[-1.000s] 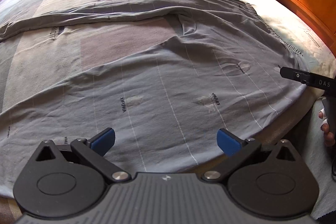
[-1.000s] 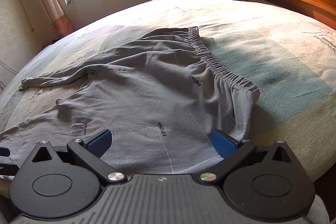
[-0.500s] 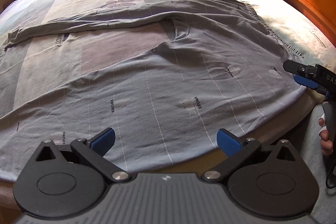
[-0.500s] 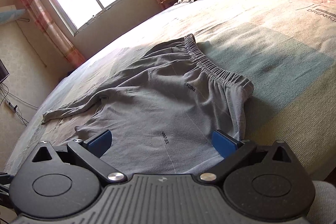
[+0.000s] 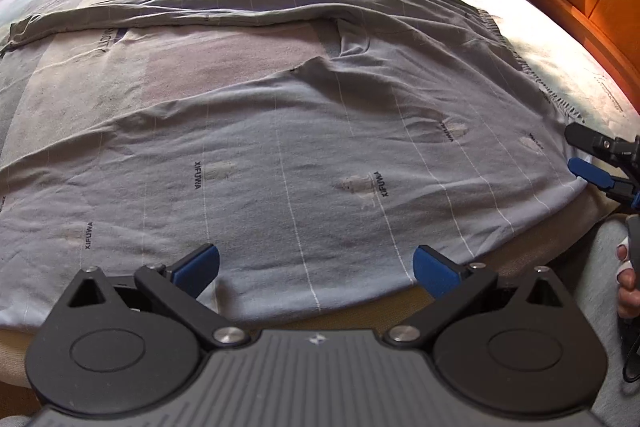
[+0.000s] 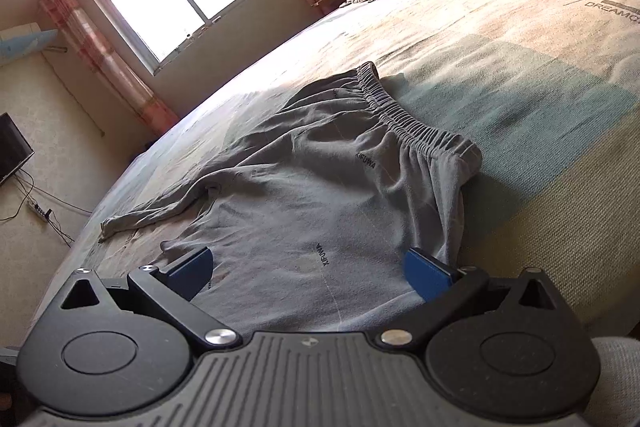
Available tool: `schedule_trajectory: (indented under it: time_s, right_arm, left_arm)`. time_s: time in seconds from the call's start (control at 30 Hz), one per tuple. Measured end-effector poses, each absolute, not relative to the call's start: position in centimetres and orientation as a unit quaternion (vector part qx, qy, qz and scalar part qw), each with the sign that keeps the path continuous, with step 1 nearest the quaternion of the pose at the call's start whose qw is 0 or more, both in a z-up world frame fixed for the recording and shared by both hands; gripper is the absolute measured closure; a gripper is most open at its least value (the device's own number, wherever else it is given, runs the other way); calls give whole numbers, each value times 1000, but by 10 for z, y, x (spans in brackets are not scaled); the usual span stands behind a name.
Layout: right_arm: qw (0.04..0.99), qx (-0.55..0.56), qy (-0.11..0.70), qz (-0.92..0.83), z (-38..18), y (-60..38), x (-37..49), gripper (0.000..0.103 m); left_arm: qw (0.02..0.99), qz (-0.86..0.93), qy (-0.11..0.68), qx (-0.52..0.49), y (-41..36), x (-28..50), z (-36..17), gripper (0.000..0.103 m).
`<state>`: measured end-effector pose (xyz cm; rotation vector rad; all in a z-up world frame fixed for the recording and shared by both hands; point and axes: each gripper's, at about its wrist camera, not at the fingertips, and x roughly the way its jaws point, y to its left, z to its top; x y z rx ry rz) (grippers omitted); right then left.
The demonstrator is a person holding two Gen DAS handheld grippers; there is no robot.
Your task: Fold clothes
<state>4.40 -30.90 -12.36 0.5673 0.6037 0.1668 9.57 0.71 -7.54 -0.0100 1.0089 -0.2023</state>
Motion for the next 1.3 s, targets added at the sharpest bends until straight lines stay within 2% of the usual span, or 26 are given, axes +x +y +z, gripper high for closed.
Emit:
schedule_trajectory:
  time_s: [0.2,0.37,0.63,0.73,0.9,1.03,1.17,1.3]
  right_arm:
    - [925,222,297,80,-123,-296,38,0]
    - [933,193,299,63,-123,-286,40,0]
    - [945,124,303,16,-124,-259,46,0]
    - [946,100,308,0,-125,-251,48,0]
    - [946,78,314,-18,-126,-243,51,0]
    - [946,51,318,-29,-127,-234,52,0]
    - [946,52,317,-32,-127,-234,52,0]
    - [946,56,317,-32,-127,-235,53,0]
  left_arm:
    - [890,-76,450,-13,42,123,-74,1]
    - [886,-81,454,-43,74,107,-93,1]
    - [908,-82,411,-22,104,119,-61,1]
    - [908,-75,411,-18,113,142,-57,1]
    - [902,-113,416,-6,129,133,-52,1]
    - [883,-126,447,-57,178,111,-54,1]
    - [850,-112,484,-174,251,88,-66,1]
    - [827,-76,503,-240,300,72,-84,1]
